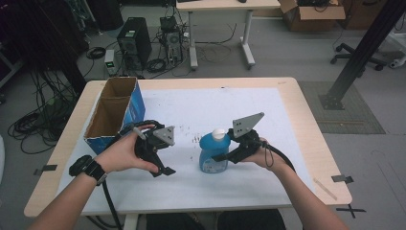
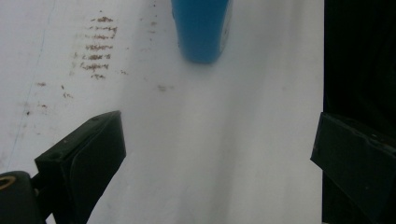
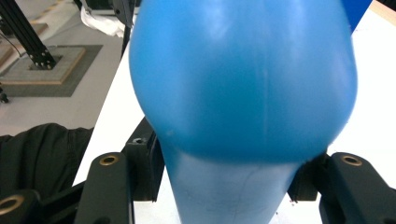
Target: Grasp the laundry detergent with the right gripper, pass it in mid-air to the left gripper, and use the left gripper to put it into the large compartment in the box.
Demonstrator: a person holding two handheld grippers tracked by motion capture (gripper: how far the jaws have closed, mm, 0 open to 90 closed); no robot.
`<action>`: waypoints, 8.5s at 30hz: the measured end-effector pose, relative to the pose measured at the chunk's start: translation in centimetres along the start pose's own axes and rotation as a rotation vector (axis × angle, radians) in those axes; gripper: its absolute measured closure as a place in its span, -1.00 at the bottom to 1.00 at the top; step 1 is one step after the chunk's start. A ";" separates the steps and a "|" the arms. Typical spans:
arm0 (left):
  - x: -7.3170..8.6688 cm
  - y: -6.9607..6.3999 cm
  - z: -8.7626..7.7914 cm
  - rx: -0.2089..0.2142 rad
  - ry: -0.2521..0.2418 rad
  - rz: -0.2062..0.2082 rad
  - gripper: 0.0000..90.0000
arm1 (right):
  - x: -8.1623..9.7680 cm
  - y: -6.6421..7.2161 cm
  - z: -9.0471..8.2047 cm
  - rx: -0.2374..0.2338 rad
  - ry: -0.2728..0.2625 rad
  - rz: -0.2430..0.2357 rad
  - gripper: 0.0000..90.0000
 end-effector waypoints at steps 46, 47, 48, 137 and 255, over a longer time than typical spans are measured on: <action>-7.8 -1.2 -10.1 -0.079 -0.057 0.057 -0.93 | -10.3 1.5 1.5 -0.065 0.070 -0.110 -0.06; -8.0 -1.3 -10.1 -0.077 -0.059 0.054 -0.93 | -10.4 1.5 1.6 -0.066 0.071 -0.108 -0.06; -8.0 -1.3 -10.1 -0.075 -0.057 0.055 -0.93 | -10.5 1.6 1.7 -0.069 0.070 -0.108 -0.06; -10.1 -1.9 -8.1 -0.039 0.055 0.059 -0.16 | -11.1 2.6 2.5 -0.080 0.077 -0.128 -0.05; 10.0 9.5 -13.3 -0.573 0.037 -1.219 -0.16 | 5.1 -4.5 -10.3 0.226 0.514 0.089 -0.83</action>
Point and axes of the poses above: each handheld gripper's, and its own axes: z roughly forward along the jaws, x roughly out of its underside, y roughly to its left, the point moved 7 cm from there along z, roughly forward along the jaws, and after that the axes turned 9 degrees about x, right-handed, at the moved point
